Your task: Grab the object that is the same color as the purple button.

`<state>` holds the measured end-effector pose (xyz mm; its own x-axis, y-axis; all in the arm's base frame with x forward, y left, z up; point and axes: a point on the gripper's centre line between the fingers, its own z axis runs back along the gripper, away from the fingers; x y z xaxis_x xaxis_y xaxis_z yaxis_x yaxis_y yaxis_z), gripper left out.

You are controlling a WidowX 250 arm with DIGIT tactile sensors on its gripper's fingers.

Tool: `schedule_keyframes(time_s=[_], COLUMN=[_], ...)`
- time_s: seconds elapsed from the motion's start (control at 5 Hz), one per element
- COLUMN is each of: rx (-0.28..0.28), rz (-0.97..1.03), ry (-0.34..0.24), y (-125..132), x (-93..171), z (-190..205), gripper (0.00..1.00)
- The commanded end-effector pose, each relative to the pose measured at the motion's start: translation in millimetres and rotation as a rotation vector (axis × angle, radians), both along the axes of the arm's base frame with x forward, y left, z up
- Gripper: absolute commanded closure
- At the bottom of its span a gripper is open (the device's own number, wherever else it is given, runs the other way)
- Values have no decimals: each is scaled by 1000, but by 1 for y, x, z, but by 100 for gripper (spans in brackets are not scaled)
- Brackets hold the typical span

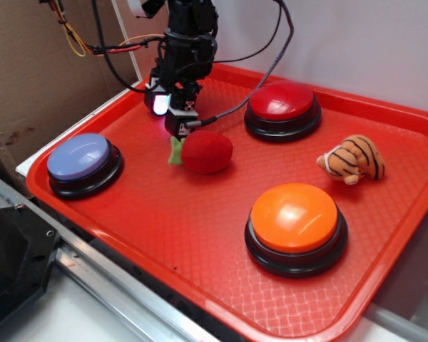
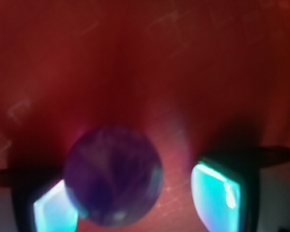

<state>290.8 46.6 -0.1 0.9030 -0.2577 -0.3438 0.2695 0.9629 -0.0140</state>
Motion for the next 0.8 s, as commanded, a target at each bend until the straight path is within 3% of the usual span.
schedule_keyframes(time_s=[0.0, 0.2, 0.4, 0.6], rx=[-2, -5, 64, 89], rz=[-27, 2, 135, 348], ry=[-54, -78, -143, -193], y=[-4, 1, 16, 11], x=[2, -4, -21, -47], z=[-2, 8, 58, 107], gripper=[100, 100, 100, 100])
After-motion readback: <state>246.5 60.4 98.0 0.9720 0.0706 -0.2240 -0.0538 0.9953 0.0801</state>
